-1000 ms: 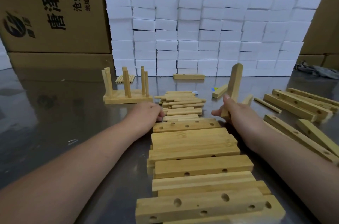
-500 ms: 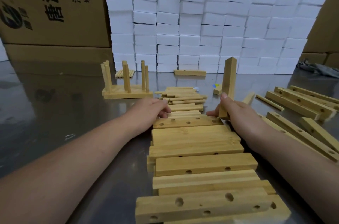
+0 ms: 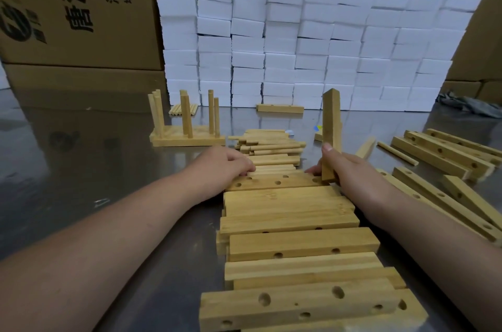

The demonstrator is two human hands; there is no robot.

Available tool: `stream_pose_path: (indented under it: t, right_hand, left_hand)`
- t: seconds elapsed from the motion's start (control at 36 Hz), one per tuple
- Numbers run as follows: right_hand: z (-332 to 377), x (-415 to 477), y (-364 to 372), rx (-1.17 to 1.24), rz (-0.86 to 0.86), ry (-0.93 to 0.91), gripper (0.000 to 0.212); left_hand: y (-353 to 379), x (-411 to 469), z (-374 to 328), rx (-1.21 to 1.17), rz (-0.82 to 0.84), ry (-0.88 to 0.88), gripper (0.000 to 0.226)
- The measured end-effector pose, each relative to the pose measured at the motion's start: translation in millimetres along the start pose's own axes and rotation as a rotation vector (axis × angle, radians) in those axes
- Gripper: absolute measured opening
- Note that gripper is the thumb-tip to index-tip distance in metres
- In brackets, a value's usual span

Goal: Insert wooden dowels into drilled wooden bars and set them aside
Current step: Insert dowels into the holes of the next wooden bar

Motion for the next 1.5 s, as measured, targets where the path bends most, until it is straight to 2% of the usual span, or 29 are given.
stream_pose_path:
  t: [0.19,0.36,0.47,0.58,0.72,0.78,0.86,0.92,1.06,1.19,1.33,1.42,1.5]
  right_hand:
    - [4,-3,2,0.069,0.039,-0.048,0.052]
    - [4,-2,0,0.079,-0.009,-0.078,0.035]
    - [6,-2,-10,0.027,-0.152,-0.115,0.013]
    - [8,-1,-13,-0.021,-0.195,-0.149,0.009]
    - [13,-3,-17,0.044,-0.254,-0.199,0.024]
    - [12,-2,-17,0.045,-0.248,-0.191,0.023]
    - [10,0,-16,-0.058,-0.228,-0.208,0.015]
    - [11,0,-16,-0.115,-0.236,-0.225,0.025]
    - [12,-1,-17,-0.219,-0.249,-0.223,0.041]
    - [15,-2,-15,-0.214,-0.244,-0.275,0.024]
    - [18,-4,-15,-0.159,-0.220,-0.301,0.024]
    - [21,-7,-11,-0.164,-0.186,-0.331,0.035]
    - [20,-7,-10,-0.149,-0.173,-0.335,0.037]
  left_hand:
    - [-3,0,-1,0.031,-0.014,0.033,0.015]
    - [-3,2,-2,0.071,0.009,0.037,0.012]
    - [-7,3,-4,0.062,-0.088,0.035,0.018]
    - [-16,0,-9,-0.054,-0.243,0.093,0.023]
    - [-19,-4,-13,-0.192,-0.310,0.123,0.024]
    - [-19,-5,-13,-0.238,-0.334,0.122,0.024]
    - [-20,-5,-13,-0.334,-0.347,0.120,0.023]
    - [-20,-6,-13,-0.362,-0.349,0.134,0.023]
    - [-21,-9,-13,-0.366,-0.373,0.153,0.022]
    - [-20,-10,-15,-0.378,-0.381,0.169,0.011]
    - [-21,-8,-11,-0.352,-0.414,0.153,0.009]
    - [-22,-7,-9,-0.331,-0.428,0.139,0.010]
    - [-23,-6,-8,-0.296,-0.426,0.126,0.009]
Point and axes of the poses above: each hand's wrist, its own x-axis towards the middle knuckle, its own y-axis out of the palm, z = x × y, the point moved 5 cm from there along x, towards the middle knuckle, and after that the axes turned 1 degree about -y, right-handed, at the moved point
